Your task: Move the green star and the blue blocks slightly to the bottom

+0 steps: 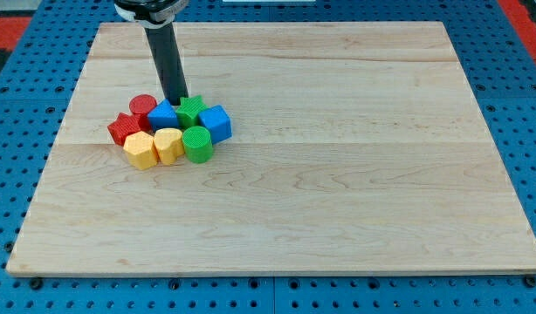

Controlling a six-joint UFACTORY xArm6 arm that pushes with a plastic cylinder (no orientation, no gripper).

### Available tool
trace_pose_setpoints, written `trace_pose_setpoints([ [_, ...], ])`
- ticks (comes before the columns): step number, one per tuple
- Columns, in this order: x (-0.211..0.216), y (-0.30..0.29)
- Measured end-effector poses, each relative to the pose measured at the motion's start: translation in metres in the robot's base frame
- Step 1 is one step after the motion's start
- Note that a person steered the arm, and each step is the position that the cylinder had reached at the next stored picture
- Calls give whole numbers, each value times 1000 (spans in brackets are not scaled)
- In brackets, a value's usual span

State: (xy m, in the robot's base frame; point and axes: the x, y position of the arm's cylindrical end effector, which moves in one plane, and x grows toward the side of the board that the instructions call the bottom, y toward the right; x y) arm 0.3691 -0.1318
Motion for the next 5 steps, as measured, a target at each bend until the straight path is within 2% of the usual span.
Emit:
trace_pose_setpoints([
  [2,14,-5],
  [3,-41,3],
  [4,-21,63],
  [5,33,129],
])
